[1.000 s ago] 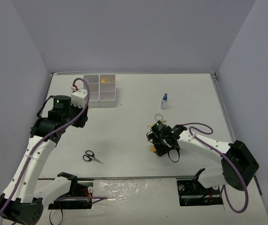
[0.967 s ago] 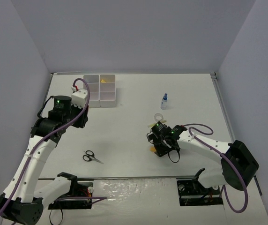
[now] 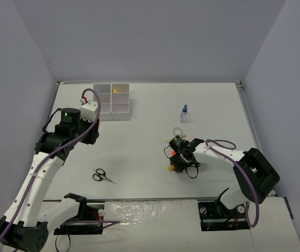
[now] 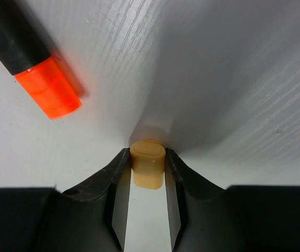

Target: Sort the stationery into containers

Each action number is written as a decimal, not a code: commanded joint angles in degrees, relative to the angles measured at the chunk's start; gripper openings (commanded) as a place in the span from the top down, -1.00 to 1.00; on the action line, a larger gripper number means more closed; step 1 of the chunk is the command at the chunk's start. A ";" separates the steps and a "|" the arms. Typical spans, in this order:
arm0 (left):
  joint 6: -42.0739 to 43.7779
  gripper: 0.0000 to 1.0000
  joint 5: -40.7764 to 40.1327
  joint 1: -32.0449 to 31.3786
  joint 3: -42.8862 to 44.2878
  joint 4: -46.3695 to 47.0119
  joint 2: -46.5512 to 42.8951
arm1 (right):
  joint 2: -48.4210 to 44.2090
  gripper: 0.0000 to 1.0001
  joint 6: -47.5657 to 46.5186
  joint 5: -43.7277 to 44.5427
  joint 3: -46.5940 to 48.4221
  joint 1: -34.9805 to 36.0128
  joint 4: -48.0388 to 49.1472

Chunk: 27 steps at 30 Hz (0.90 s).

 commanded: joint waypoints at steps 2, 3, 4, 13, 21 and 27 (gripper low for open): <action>-0.12 1.00 0.27 0.46 2.12 1.50 -0.41 | -0.19 0.78 -1.12 3.38 -1.40 -0.24 -0.39; -0.10 1.00 0.24 0.44 2.03 1.54 -0.37 | -0.34 0.83 -1.58 3.53 -1.49 -0.23 0.05; -0.03 1.00 0.24 0.37 1.96 1.54 -0.37 | -0.48 0.90 -1.98 3.69 -1.42 -0.29 0.36; 2.24 1.00 4.76 0.46 4.37 -0.80 0.16 | -0.84 1.00 -27.88 17.40 13.10 3.85 8.97; 5.07 1.00 16.42 2.25 9.34 -3.54 1.20 | -0.83 1.00 -64.66 11.85 23.50 4.27 36.56; 3.08 1.00 29.94 4.38 10.55 -3.05 -1.07 | 3.08 1.00 -75.01 -10.52 31.92 -1.30 51.49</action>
